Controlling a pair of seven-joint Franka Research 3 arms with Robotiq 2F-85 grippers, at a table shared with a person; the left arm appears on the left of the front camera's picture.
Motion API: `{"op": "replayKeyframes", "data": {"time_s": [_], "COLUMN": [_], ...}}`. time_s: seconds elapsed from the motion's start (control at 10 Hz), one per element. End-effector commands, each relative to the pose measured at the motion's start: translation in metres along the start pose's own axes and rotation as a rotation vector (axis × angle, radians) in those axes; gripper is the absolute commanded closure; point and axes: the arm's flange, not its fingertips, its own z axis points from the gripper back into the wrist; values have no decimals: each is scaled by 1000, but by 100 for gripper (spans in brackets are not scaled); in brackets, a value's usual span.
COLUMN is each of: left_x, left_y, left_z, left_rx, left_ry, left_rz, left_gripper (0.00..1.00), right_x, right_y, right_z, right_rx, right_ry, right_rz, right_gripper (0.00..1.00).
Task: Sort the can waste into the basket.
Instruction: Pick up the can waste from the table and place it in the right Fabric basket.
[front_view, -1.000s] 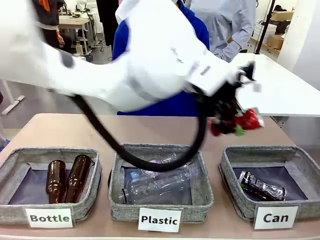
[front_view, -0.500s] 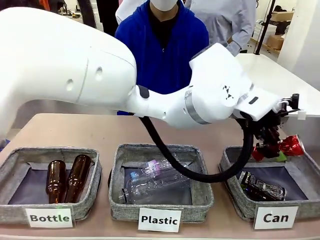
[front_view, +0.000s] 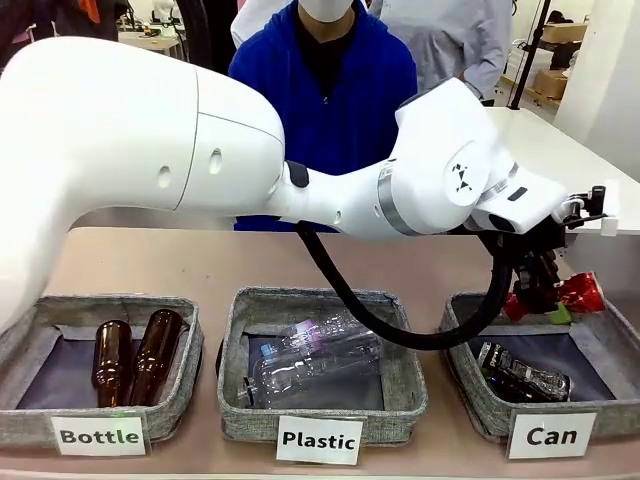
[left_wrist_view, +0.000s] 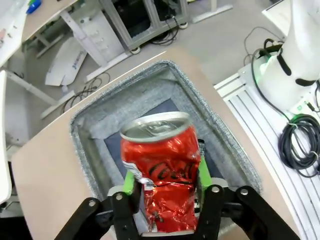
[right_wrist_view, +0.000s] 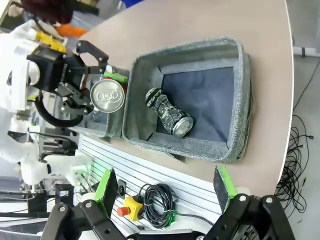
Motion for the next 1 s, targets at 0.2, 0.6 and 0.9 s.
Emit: {"op": "replayKeyframes", "data": {"time_s": [0.2,0.6,0.9], "left_x": [5,-5,-33], "left_y": [6,-5,-40], "left_z": [5,38,126], "left_rx": [-9,-2,25], "left_ry": [23,86,146], "left_rz": [-7,-2,58], "left_gripper": [0,0,0], "right_x": [1,0,48], "right_y": [4,0,32], "right_z": [3,0,-34], "right_rx": [-7,0,150], "right_ry": [12,-1,2], "right_rz": [-14,0,107], "right_gripper": [0,0,0]}}
